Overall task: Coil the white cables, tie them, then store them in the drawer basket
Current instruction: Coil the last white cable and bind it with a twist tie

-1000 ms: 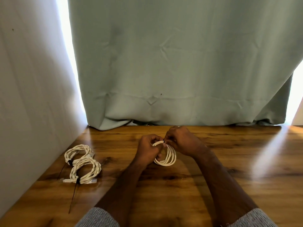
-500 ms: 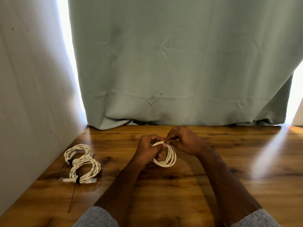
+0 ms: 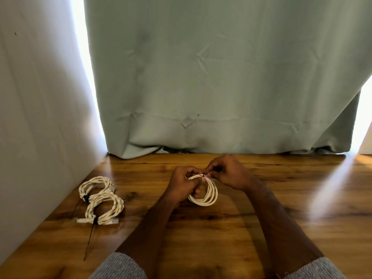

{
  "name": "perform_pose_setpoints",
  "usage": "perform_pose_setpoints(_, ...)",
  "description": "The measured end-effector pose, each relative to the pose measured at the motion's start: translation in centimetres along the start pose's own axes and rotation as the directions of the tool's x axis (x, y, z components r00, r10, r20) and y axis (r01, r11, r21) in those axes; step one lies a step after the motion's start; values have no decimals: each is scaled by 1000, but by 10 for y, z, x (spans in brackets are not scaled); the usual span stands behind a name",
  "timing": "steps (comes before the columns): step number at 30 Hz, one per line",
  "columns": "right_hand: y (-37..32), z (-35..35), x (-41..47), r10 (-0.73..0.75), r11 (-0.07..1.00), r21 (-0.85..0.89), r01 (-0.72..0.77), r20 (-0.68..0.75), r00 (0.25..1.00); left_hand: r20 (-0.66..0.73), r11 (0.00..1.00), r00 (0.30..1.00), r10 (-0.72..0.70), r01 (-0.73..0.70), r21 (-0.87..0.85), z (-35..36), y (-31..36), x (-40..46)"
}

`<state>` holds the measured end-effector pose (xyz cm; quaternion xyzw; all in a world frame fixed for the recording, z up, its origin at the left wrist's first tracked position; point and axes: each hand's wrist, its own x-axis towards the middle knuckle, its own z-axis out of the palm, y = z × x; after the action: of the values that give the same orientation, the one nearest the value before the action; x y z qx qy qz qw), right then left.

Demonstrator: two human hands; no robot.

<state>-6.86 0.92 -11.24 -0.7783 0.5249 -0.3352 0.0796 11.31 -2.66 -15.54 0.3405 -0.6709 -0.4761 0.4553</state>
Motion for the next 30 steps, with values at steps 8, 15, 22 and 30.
perform_pose_setpoints(8,-2,0,0,27,999,37,-26,-17,999,32,1000,999,18,-18,9,1,2,-2)
perform_pose_setpoints(15,9,2,-3,135,942,311,-127,-3,991,59,998,996,63,-63,-12,-1,-1,0)
perform_pose_setpoints(22,11,12,-6,85,945,317,-84,12,996,-38,991,998,-42,37,-128,-1,-12,5)
perform_pose_setpoints(30,2,43,1,104,976,211,-60,-204,973,-94,969,992,-90,65,-240,-1,-13,9)
